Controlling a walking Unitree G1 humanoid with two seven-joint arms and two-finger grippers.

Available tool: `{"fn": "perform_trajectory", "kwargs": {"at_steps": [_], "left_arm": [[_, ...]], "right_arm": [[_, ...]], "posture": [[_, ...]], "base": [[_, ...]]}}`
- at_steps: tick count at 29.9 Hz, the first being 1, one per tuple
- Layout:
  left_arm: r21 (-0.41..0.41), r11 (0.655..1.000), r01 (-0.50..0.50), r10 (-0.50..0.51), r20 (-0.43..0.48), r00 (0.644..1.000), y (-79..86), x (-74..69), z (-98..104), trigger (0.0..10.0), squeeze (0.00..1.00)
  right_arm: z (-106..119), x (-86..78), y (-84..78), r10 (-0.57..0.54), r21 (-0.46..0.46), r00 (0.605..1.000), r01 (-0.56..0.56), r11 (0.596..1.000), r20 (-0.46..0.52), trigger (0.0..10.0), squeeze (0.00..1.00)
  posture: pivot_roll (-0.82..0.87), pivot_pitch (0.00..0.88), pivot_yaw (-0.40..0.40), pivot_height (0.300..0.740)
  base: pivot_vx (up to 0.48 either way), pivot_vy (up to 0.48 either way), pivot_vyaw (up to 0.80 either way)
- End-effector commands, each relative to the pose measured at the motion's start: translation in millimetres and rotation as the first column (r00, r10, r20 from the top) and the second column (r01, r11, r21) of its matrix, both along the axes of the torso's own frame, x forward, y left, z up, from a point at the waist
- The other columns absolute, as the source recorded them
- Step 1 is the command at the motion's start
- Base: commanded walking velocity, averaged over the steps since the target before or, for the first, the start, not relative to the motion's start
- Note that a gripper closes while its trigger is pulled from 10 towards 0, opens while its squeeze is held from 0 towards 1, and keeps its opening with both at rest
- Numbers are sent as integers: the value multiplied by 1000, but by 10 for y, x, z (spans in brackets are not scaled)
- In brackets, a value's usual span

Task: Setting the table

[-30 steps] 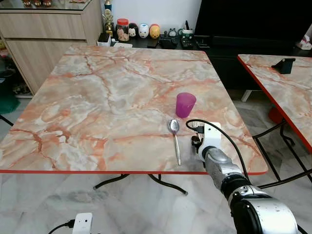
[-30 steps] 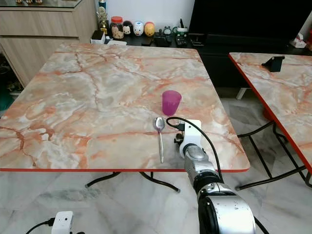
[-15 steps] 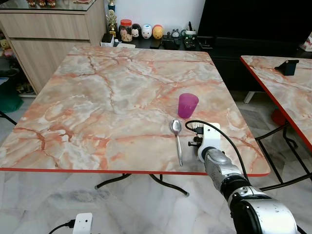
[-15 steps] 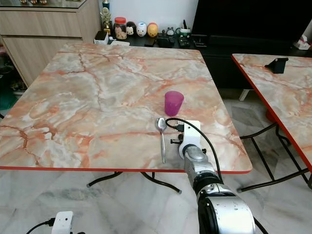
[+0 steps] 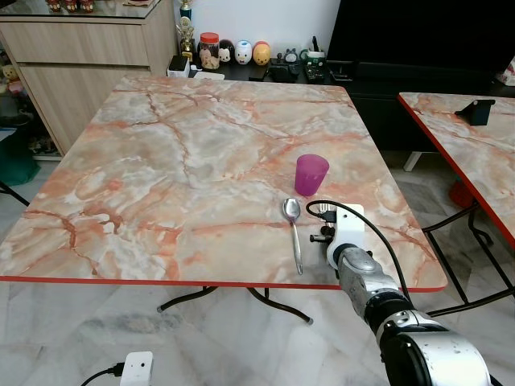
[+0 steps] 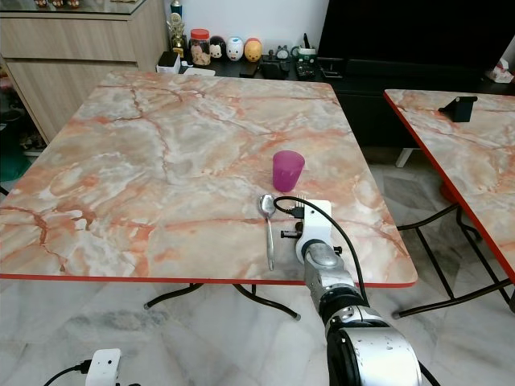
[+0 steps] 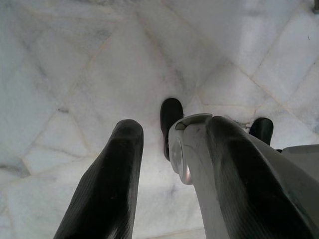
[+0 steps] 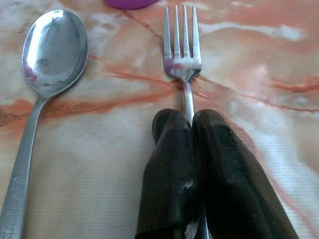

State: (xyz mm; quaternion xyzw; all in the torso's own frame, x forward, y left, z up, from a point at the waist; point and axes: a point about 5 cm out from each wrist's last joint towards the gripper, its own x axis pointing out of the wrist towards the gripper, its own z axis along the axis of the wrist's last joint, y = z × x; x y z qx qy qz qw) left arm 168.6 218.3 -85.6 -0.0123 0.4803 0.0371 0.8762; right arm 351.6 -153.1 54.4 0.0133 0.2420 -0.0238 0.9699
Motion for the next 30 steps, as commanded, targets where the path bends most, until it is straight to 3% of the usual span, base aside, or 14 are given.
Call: {"fn": "perform_trajectory", "kwargs": {"at_steps": [1, 7, 9, 14, 22, 24, 25, 30], "left_arm": [[-1, 1000, 6, -6, -17, 1000, -5, -30, -16, 10000, 0], [-3, 1000, 6, -7, -15, 1000, -6, -23, -13, 10000, 0], [1, 1000, 11, -11, -13, 1000, 1, -10, -6, 10000, 0], [7, 1000, 17, -17, -11, 1000, 17, 2, 3, 10000, 0], [11, 1000, 19, -19, -11, 1000, 28, 5, 6, 10000, 0], [15, 1000, 22, -21, -10, 1000, 39, 7, 10, 10000, 0], [25, 999, 31, -31, -10, 999, 61, 10, 16, 10000, 0], [38, 998, 45, -44, -10, 999, 79, 14, 23, 10000, 0]], "right_arm": [[-137, -108, -126, -44, -36, 998, 42, 998, -46, 10000, 0], [-176, -188, -194, -54, -41, 998, 55, 998, 21, 10000, 0], [-130, -275, -284, -70, -46, 987, 78, 996, 144, 10000, 0], [9, -326, -358, -56, -78, 965, 79, 994, 257, 10000, 0], [68, -360, -382, -57, -81, 954, 85, 993, 294, 10000, 0], [131, -373, -385, -51, -83, 939, 84, 993, 339, 10000, 0], [281, -377, -348, -18, -92, 901, 64, 994, 433, 10000, 0], [462, -388, -259, 14, -79, 846, 33, 996, 533, 10000, 0]], "posture": [[37, 0, -76, 740], [37, 0, -76, 740], [23, 0, -66, 740], [15, 0, -57, 740], [11, 0, -51, 740], [3, 0, -38, 740], [-1, 0, -27, 740], [-8, 0, -20, 740]], "base": [[0, 0, 0], [0, 0, 0], [0, 0, 0], [0, 0, 0], [0, 0, 0], [0, 0, 0], [0, 0, 0], [0, 0, 0]]}}
